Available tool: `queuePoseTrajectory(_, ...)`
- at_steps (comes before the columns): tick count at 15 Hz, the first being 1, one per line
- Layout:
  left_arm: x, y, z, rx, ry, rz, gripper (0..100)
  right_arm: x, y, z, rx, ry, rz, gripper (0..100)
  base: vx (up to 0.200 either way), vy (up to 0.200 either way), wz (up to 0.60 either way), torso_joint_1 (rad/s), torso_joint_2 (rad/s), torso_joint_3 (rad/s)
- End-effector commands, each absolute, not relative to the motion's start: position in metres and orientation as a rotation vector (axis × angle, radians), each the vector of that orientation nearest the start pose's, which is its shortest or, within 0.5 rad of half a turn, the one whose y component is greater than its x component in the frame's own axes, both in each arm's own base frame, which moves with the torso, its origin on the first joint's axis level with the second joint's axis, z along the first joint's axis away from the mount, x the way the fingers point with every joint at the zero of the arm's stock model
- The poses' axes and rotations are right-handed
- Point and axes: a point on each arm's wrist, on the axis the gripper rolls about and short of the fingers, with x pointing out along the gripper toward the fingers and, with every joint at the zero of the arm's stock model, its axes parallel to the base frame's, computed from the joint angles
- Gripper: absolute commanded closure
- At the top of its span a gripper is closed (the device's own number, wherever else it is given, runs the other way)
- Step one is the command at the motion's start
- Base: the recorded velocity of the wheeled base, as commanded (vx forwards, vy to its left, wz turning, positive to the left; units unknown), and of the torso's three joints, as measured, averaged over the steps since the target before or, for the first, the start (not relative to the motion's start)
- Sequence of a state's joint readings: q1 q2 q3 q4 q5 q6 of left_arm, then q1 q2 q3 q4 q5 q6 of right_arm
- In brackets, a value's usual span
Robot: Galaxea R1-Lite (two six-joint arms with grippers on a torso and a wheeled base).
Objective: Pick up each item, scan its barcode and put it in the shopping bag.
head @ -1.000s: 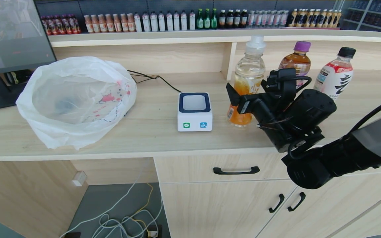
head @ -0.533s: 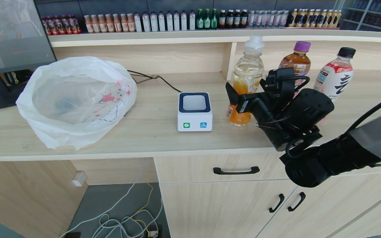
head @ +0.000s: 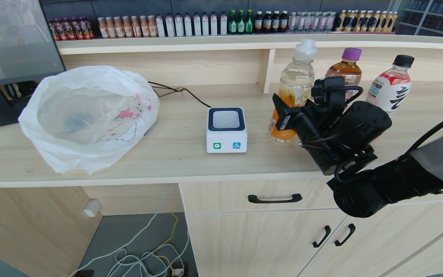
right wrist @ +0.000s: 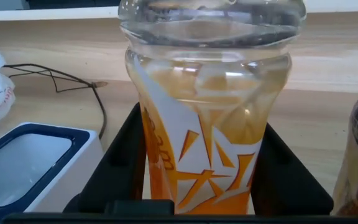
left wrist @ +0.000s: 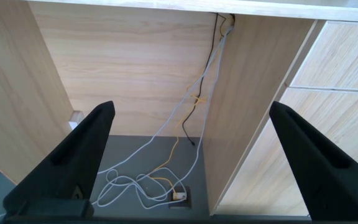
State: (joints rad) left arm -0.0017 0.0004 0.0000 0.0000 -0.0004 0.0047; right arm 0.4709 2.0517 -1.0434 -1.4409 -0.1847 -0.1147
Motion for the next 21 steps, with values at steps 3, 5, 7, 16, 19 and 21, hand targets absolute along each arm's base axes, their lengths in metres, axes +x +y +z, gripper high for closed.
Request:
queuePoseTrajectory(3,-0.023,0.000,0.075,0.005,0.000,-0.002,0,0.342,0.170,0.214,0.040,-0.462,0.254,100,0.000,0.000,0.00,0.000,0.00,0.000)
queuePoseTrajectory(5,-0.023,0.000,0.075,0.005,0.000,-0.002,0,0.339,0.168,0.220,0.046,-0.475,0.254,100,0.000,0.000,0.00,0.000,0.00,0.000)
queuePoseTrajectory(7,-0.023,0.000,0.075,0.005,0.000,-0.002,0,0.335,0.167,0.223,0.049,-0.483,0.255,100,0.000,0.000,0.00,0.000,0.00,0.000)
queuePoseTrajectory(16,-0.023,0.000,0.075,0.005,0.000,-0.002,0,0.280,0.178,0.233,0.087,-0.468,0.364,100,0.000,0.000,0.00,0.000,0.00,0.000)
queuePoseTrajectory(19,-0.023,0.000,0.075,0.005,0.000,-0.002,0,0.256,0.174,0.231,0.090,-0.441,0.399,100,0.000,0.000,0.00,0.000,0.00,0.000)
queuePoseTrajectory(21,-0.023,0.000,0.075,0.005,0.000,-0.002,0,0.236,0.172,0.229,0.091,-0.423,0.434,100,0.000,0.000,0.00,0.000,0.00,0.000)
